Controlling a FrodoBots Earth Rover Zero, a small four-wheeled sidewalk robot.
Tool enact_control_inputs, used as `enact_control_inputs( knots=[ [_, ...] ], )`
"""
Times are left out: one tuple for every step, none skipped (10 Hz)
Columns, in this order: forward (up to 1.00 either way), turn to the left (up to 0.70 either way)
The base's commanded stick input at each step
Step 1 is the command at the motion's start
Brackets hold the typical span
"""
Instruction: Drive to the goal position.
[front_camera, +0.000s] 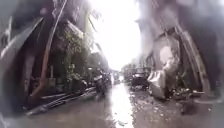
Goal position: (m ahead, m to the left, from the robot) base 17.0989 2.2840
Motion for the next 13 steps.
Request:
enact_control_inputs(
  knots=[
    [0.93, -0.13],
    [0.53, -0.18],
    [0.00, 0.00],
    [0.00, 0.00],
    [0.00, 0.00],
    [0.00, 0.00],
    [0.00, 0.00],
    [0.00, 0.00],
    [0.00, 0.00],
    [0.00, 0.00],
    [0.00, 0.00],
    [0.06, 0.00],
    [0.98, 0.00]
  ],
)
